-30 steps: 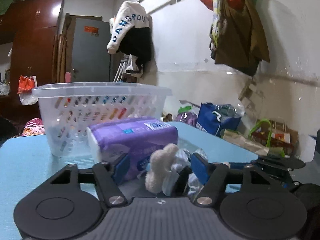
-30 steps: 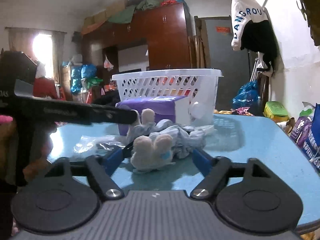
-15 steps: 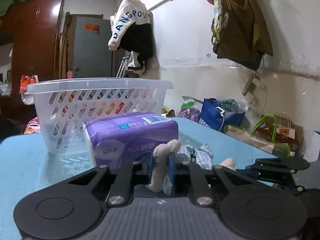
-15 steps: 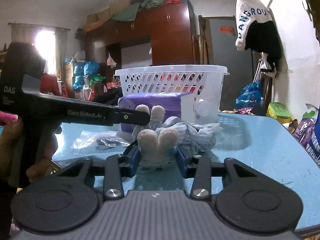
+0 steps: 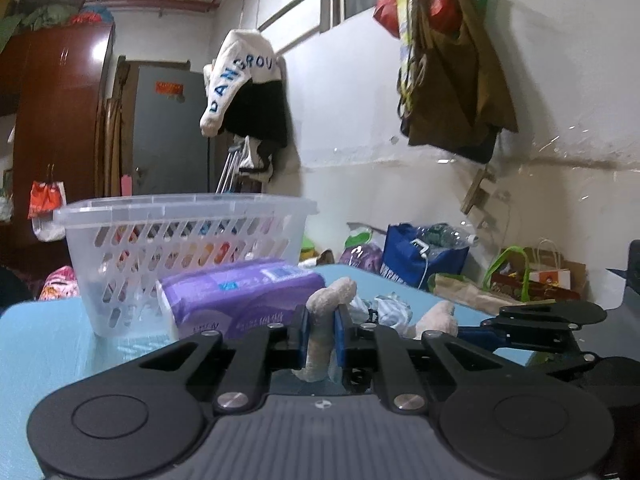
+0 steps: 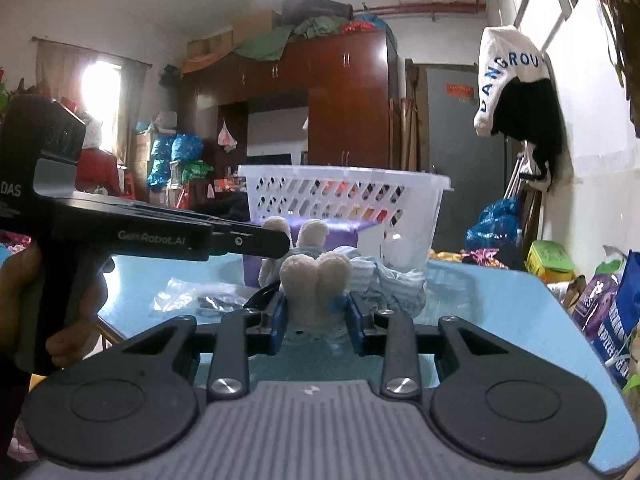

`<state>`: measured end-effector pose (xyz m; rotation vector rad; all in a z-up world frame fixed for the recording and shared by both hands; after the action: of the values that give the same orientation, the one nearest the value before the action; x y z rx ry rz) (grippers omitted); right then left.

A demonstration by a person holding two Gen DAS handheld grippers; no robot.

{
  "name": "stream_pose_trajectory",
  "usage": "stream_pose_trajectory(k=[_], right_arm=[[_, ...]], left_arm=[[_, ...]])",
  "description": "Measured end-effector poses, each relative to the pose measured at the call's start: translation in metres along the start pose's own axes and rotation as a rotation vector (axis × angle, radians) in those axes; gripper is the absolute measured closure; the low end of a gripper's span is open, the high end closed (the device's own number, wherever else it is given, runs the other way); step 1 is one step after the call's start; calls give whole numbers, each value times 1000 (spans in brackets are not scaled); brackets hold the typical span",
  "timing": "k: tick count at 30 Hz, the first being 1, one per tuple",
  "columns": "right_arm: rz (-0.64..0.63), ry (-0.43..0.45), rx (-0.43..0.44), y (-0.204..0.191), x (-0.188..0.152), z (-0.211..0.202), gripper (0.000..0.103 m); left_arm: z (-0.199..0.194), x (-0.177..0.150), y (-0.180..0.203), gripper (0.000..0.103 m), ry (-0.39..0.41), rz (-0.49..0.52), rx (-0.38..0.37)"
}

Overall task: Organize objects
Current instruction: 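Grasp the white plush toy with the right gripper while the left also grips it, then lift the plush toy over the basket and open both grippers to drop it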

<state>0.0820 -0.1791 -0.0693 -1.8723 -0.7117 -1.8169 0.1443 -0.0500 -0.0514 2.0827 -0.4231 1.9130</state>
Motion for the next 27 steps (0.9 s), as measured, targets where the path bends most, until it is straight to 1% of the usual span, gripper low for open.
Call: stream_pose_trajectory(k=[8, 11, 17, 22, 23, 27], right_arm=[[-44, 52, 11, -7, 18, -5, 69], [-76, 78, 20, -8, 34, -2, 69], [-138, 142, 50, -7, 87, 17, 69], [-188, 156, 60, -3, 121, 44, 69], [-191, 147, 63, -1, 126, 51, 69], [-241, 138, 29, -1, 142, 79, 69]], left_arm=[[-13, 17, 3, 87, 63, 8, -2], [-17, 30, 1, 87, 89, 20, 10], [-19, 85, -10, 87, 168, 57, 53], [-7, 131, -23, 87, 210, 94, 101], [-3, 138, -27, 87, 214, 106, 115], [19, 164, -44, 87, 196, 139, 158]])
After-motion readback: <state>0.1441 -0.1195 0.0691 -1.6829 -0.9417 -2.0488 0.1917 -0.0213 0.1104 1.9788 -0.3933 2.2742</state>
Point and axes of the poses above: each gripper's, at about its wrist camera, not at the fingertips, and z roughly the way its jaws point, y to its right, x to its top, the point moved 10 cm from there along z, roughly the way its jaws point, and after that the axes turned 7 degrees about y, right-handed, at the moved point
